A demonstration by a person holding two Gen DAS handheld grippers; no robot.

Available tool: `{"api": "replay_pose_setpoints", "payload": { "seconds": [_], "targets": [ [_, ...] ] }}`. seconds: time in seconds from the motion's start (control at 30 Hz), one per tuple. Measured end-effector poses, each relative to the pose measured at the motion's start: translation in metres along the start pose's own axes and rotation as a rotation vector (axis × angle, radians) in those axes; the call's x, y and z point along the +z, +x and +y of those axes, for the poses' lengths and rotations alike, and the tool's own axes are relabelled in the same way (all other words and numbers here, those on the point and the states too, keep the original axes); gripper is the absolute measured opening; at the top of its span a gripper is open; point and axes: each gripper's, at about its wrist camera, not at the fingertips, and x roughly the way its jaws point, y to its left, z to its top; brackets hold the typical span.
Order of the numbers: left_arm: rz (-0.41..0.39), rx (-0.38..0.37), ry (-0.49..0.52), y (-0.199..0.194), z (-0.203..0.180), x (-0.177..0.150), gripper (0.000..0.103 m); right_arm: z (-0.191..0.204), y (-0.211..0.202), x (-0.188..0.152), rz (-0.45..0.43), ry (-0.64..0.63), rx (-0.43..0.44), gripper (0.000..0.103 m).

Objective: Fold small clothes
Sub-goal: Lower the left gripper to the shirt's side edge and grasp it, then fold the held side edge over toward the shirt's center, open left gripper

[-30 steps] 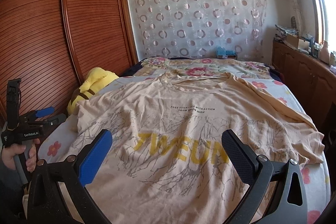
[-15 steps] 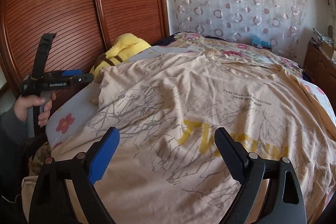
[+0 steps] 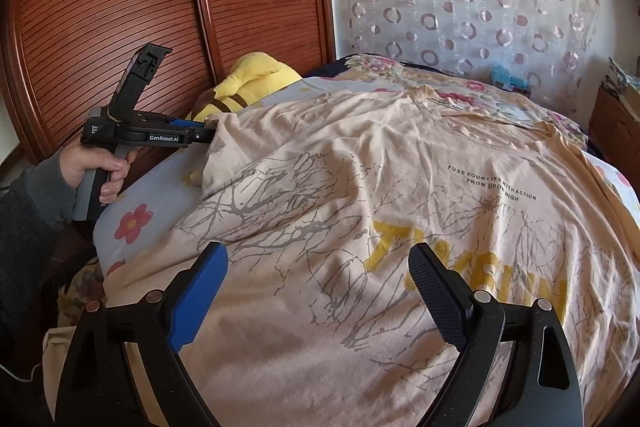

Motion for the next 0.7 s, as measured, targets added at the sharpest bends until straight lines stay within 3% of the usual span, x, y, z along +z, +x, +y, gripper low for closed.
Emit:
{"api": "replay_pose_setpoints", "payload": {
  "seconds": [0.03,0.13,0.37,0.63,0.67,0.7],
  "targets": [
    [-0.004,0.005,0.012,0.000,-0.001,0.002,0.012,0.000,0.002,0.000,-0.005,0.005,-0.002,0.093],
    [-0.030,0.021,0.045,-0.006,-0.009,0.008,0.005,-0.005,0.001,-0.003,-0.019,0.027,-0.011,0.093],
    [-0.147,-0.053,0.095,-0.039,-0.050,0.042,0.004,-0.020,-0.010,-0.005,-0.041,0.064,-0.045,0.093],
    [-0.209,-0.137,0.222,-0.069,-0.127,0.070,0.005,-0.034,-0.021,-0.008,-0.066,0.103,-0.072,0.093],
    [-0.210,-0.129,0.231,-0.071,-0.134,0.071,0.008,-0.035,-0.022,-0.009,-0.066,0.107,-0.071,0.093],
    [-0.211,-0.135,0.233,-0.073,-0.138,0.070,0.019,-0.036,-0.022,-0.010,-0.066,0.112,-0.071,0.093]
  ]
}}
